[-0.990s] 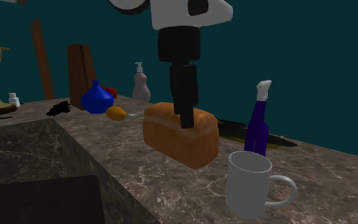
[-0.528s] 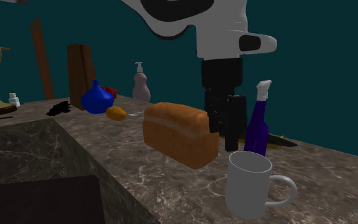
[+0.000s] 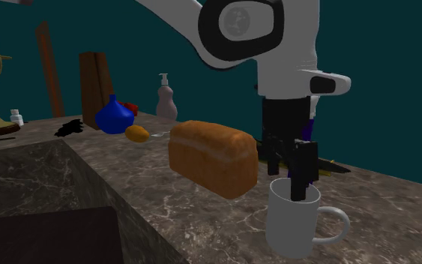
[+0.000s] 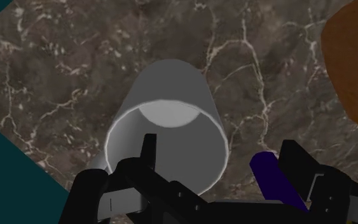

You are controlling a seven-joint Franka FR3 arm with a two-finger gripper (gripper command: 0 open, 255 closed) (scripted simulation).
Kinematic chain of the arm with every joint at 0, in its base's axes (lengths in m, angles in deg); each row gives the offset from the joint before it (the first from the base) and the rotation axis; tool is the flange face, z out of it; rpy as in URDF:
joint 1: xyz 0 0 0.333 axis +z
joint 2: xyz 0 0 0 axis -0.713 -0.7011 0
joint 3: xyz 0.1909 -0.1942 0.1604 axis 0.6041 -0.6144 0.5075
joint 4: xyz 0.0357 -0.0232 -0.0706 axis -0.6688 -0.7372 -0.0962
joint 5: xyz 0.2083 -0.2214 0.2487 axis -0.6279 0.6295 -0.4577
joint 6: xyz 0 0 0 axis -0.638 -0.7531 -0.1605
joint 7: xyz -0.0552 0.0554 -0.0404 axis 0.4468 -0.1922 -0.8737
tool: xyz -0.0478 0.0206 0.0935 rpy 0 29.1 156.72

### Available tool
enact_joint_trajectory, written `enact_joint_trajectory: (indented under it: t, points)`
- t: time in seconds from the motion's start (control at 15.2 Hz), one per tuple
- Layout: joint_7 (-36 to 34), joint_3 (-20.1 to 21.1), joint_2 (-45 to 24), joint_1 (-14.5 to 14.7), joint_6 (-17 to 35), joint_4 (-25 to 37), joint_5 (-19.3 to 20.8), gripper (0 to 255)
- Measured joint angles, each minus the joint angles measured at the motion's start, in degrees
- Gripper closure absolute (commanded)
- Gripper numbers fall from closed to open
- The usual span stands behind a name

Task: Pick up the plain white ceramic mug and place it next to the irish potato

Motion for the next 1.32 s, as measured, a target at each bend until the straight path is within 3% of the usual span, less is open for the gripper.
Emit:
enact_joint_trajectory:
  t: [0.66,0.73,1.32]
  points:
    - [0.0,0.1,-1.7,0.0,2.3,-0.6,-0.2,0]
    - [0.0,0.1,-1.7,0.0,2.3,-0.6,-0.2,255]
    - [0.0,0.1,-1.7,0.0,2.3,-0.6,-0.2,255]
